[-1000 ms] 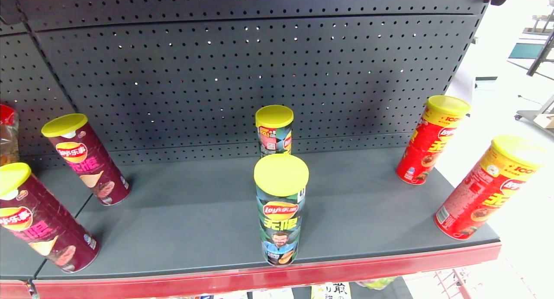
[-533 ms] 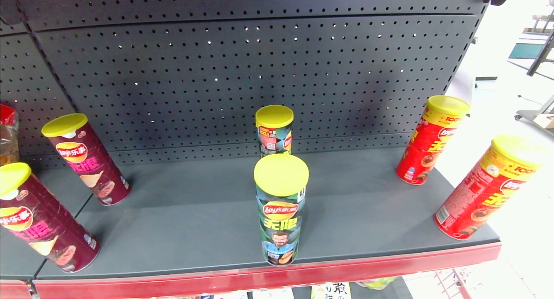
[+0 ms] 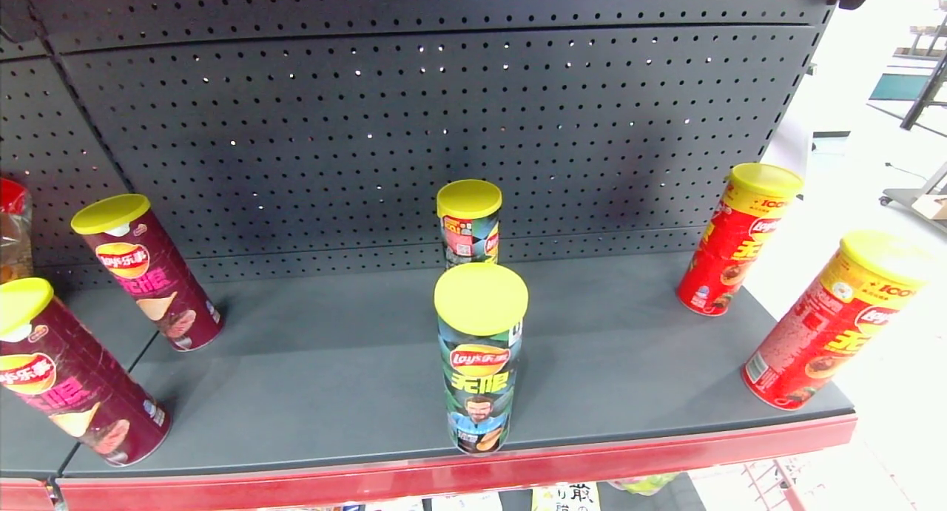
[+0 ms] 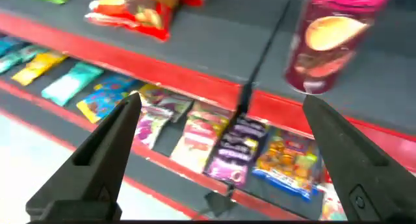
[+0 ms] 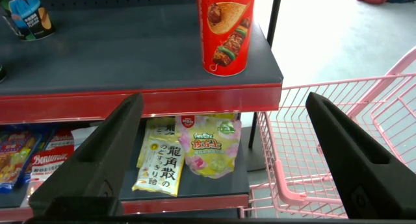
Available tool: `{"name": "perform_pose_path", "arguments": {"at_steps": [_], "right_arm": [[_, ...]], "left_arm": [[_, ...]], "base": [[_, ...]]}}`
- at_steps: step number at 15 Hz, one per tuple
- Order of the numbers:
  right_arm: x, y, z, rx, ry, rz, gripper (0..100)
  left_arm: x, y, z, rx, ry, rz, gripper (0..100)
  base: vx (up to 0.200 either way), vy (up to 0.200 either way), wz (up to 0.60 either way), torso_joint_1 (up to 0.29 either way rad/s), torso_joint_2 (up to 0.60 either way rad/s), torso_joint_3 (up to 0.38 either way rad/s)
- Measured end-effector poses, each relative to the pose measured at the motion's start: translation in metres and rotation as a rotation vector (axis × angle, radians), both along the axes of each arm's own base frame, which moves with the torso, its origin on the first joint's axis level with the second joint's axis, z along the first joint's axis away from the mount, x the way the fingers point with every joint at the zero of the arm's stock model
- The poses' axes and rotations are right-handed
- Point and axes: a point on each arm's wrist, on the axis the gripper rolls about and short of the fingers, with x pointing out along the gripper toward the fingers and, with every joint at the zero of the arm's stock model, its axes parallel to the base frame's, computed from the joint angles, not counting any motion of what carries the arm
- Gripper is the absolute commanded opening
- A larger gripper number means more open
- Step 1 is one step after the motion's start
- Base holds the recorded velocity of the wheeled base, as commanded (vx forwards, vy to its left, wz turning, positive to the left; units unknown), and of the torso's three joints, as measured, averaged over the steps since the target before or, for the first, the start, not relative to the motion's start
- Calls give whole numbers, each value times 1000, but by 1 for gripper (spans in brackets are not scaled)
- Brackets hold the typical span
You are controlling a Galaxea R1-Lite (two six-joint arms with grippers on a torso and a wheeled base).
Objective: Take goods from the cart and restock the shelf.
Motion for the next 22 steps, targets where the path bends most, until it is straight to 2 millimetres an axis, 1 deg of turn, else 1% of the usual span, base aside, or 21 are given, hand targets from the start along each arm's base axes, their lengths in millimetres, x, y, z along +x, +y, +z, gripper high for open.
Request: {"name": "perform_pose_path", "arguments": {"at_steps": [3, 7, 8, 10, 12, 13, 16, 17, 20, 22], "right_arm": [[0, 0, 0, 3, 0, -1, 100], [0, 0, 0, -2, 0, -2, 100], [0, 0, 0, -2, 0, -2, 100], [0, 0, 0, -1, 0, -2, 100], [0, 0, 0, 1, 0, -2, 100], [0, 0, 0, 2, 0, -2, 100], [0, 0, 0, 5, -1, -2, 100], [0, 0, 0, 5, -1, -2, 100], [0, 0, 0, 0, -1, -2, 100], [0, 0, 0, 1, -1, -2, 100]], "left_arm": [[0, 1, 2, 174, 76, 26, 100], [2, 0, 1, 206, 86, 26, 100], [2, 0, 1, 209, 88, 4, 100], [3, -2, 0, 197, 82, -103, 100], [5, -6, 1, 164, 61, -301, 100], [6, -7, 1, 164, 55, -370, 100], [9, -3, 2, 242, 61, -506, 100], [10, -2, 2, 251, 62, -508, 100], [10, 0, 2, 212, 52, -426, 100], [7, -2, 2, 194, 56, -328, 100]], "base": [[0, 0, 0, 0, 0, 0], [0, 0, 0, 0, 0, 0], [0, 0, 0, 0, 0, 0], [0, 0, 0, 0, 0, 0], [0, 0, 0, 0, 0, 0], [0, 0, 0, 0, 0, 0], [0, 0, 0, 0, 0, 0], [0, 0, 0, 0, 0, 0], [0, 0, 0, 0, 0, 0], [0, 0, 0, 0, 0, 0]]}}
